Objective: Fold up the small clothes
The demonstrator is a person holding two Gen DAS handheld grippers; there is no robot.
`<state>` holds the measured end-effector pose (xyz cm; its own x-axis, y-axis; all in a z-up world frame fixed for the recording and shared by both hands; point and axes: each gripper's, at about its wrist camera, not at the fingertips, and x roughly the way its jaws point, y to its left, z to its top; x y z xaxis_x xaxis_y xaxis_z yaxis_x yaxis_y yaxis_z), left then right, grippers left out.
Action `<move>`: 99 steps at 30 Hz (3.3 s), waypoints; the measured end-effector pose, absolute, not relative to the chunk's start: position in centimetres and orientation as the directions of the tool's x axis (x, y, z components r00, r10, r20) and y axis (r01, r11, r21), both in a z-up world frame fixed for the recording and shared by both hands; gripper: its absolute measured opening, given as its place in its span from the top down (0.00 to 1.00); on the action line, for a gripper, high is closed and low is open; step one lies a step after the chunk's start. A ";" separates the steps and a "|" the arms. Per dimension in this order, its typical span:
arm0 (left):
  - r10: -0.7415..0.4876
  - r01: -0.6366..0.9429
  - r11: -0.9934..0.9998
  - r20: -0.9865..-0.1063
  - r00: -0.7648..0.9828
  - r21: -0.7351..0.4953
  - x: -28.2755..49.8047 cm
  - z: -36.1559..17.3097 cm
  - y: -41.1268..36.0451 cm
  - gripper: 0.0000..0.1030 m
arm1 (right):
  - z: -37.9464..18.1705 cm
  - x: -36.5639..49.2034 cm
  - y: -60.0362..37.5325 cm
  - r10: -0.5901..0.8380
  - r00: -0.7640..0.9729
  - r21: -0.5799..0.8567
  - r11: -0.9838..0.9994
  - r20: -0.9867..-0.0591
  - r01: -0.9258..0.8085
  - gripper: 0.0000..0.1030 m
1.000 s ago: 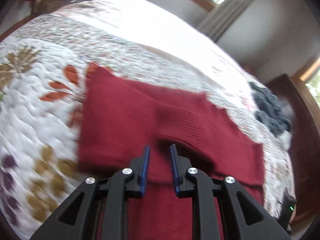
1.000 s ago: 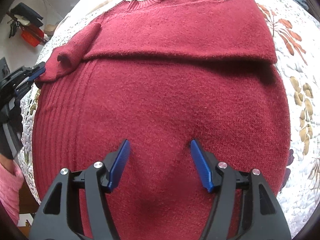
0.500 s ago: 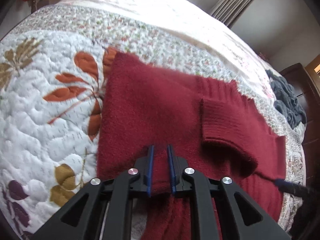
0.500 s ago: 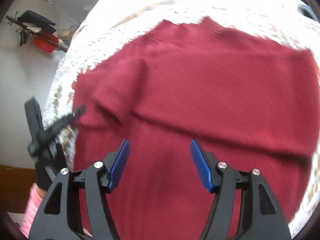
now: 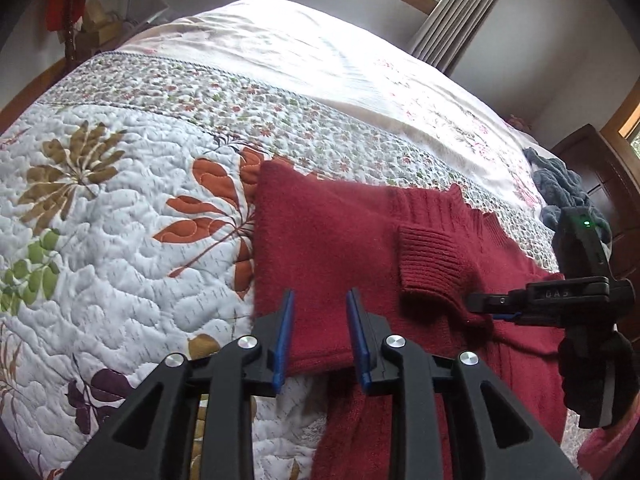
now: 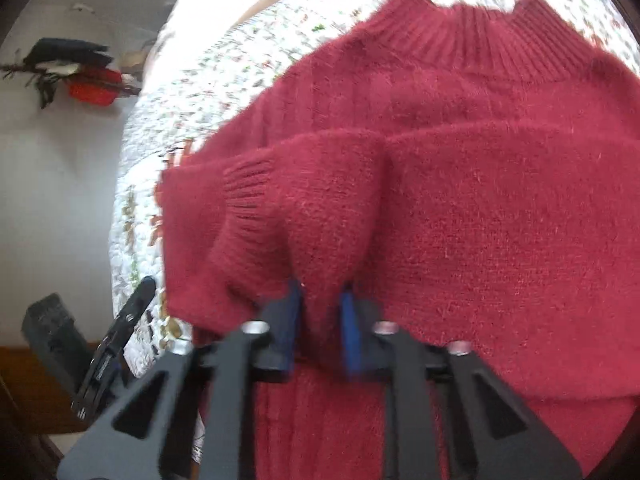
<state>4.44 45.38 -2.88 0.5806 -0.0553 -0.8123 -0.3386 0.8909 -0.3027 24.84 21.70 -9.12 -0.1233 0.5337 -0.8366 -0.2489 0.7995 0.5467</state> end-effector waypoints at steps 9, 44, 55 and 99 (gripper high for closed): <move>-0.087 -0.273 0.915 -0.806 0.586 -0.296 7.0 -3.0 41.4 0.74 | -3.8 25.0 15.6 0.532 0.022 0.505 0.814 -0.846 -0.287 0.89; -0.113 -0.220 0.947 -0.886 0.449 -0.232 13.8 -6.9 35.7 0.74 | -5.9 22.5 19.0 0.310 0.065 0.228 0.811 -0.948 -0.539 0.59; -0.126 -0.210 0.947 -0.884 0.450 -0.242 13.5 -8.1 36.2 0.72 | -6.5 24.1 16.2 0.353 0.108 0.275 0.858 -0.929 -0.434 0.92; -0.057 -0.136 0.982 -0.891 0.451 -0.131 13.1 -7.5 33.1 0.60 | -10.7 24.8 -2.6 0.450 0.120 0.446 0.893 -0.885 -0.062 0.97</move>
<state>13.12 33.08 -7.53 0.4513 -0.0567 -0.8906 -0.1360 0.9820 -0.1314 24.76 -2.63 -10.66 0.1203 0.4501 -0.8849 -0.0616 0.8930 0.4458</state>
